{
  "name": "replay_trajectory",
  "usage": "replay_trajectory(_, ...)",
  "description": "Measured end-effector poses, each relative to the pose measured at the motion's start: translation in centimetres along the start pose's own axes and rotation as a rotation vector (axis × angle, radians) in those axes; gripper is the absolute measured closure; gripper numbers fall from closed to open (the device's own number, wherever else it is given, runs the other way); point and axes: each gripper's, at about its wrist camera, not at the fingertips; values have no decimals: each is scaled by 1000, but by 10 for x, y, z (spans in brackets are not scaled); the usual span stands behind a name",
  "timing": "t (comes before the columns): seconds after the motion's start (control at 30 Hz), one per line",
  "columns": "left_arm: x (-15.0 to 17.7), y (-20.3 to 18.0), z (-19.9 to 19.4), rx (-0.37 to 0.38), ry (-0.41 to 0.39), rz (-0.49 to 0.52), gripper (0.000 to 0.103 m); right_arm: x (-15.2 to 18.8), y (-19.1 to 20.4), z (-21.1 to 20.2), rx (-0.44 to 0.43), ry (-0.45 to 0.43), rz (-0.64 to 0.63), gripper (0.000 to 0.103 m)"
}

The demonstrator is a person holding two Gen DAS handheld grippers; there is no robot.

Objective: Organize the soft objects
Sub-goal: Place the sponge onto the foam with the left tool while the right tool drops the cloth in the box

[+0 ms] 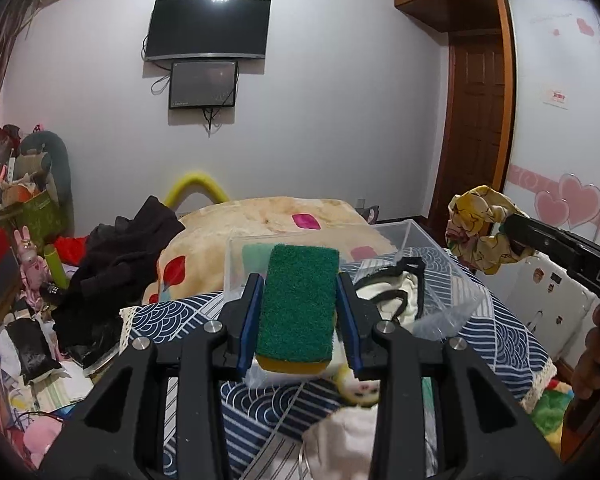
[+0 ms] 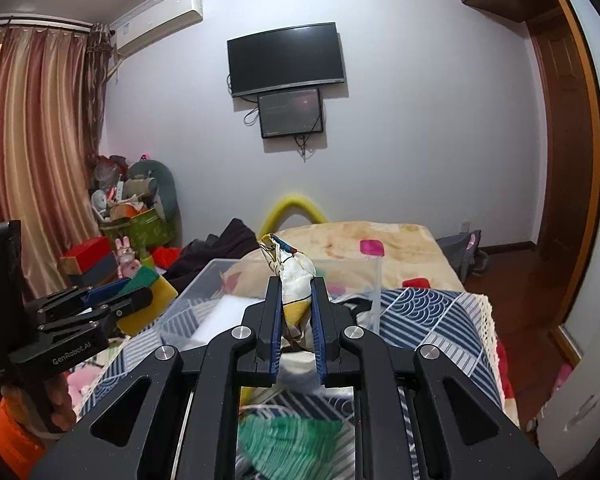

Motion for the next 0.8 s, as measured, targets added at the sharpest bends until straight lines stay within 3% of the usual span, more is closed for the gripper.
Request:
replay_trajectory(0.4, 17, 1, 70, -27, 124, 5, 67, 21, 0, 50, 50, 93, -14, 91)
replay_trajectory(0.8, 42, 1, 99, -23, 225, -11, 67, 54, 1, 84, 64, 235, -22, 91)
Point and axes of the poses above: each gripper's, at about its wrist camera, not at the fingertips, and z roughly the way its jaws point, y to its left, x to its underside, and after that the axes turned 15 degrees about -y, right-handed
